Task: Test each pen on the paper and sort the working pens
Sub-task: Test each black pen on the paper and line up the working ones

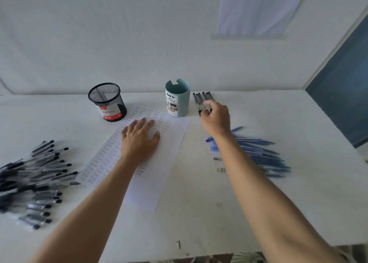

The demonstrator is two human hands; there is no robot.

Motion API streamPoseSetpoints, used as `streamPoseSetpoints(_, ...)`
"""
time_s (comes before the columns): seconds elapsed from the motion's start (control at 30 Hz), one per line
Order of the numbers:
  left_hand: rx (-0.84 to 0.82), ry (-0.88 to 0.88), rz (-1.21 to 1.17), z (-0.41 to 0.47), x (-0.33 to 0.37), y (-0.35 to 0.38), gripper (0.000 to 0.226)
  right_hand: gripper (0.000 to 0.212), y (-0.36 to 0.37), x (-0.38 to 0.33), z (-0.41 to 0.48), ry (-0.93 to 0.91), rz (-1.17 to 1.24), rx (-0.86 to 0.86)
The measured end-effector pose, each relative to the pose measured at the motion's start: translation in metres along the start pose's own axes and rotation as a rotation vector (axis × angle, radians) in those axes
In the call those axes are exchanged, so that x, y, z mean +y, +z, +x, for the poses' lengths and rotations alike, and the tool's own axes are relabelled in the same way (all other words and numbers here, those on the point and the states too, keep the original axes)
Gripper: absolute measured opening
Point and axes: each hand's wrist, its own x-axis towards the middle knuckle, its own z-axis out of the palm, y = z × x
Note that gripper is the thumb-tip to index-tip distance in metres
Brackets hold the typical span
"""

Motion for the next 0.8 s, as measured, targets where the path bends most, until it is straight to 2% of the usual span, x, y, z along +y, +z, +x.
streamPoseSetpoints(0.1, 0.014, -0.04, -0.145, 0.0, 0.0, -0.006, 0.048, 0.04, 0.013, -0.012, -0.037, -0.167, 0.004, -0.013)
streamPoseSetpoints(0.17, 0.038, -0.05, -0.288, -0.002, 0.001, -0.015, 0.044, 0.039, 0.022, -0.02, -0.063, -0.241, -0.006, -0.12)
streamPoseSetpoints(0.23, 0.023, -0.1, -0.482, -0.004, 0.0, -0.027, 0.05, 0.042, 0.03, -0.026, -0.086, -0.292, -0.068, -0.256)
streamPoseSetpoints(0.33, -0.021, -0.163, -0.809, -0.009, -0.006, -0.047, 0.056, 0.051, 0.038, -0.03, -0.114, -0.314, -0.226, -0.447)
streamPoseSetpoints(0.4, 0.021, -0.17, -0.918, -0.012, -0.014, -0.058, 0.056, 0.058, 0.042, -0.028, -0.126, -0.343, -0.351, -0.514)
streamPoseSetpoints(0.5, 0.168, -0.176, -0.794, -0.017, -0.032, -0.067, 0.05, 0.065, 0.044, -0.024, -0.133, -0.361, -0.42, -0.53)
streamPoseSetpoints(0.6, 0.297, -0.152, -0.431, -0.031, -0.055, -0.071, 0.043, 0.066, 0.044, -0.024, -0.134, -0.355, -0.429, -0.534)
streamPoseSetpoints(0.7, 0.245, -0.311, 0.055, -0.048, -0.084, -0.071, 0.049, 0.066, 0.045, -0.024, -0.136, -0.361, -0.429, -0.51)
streamPoseSetpoints(0.8, 0.178, -0.449, 0.185, -0.061, -0.105, -0.075, 0.048, 0.065, 0.047, -0.024, -0.137, -0.37, -0.422, -0.484)
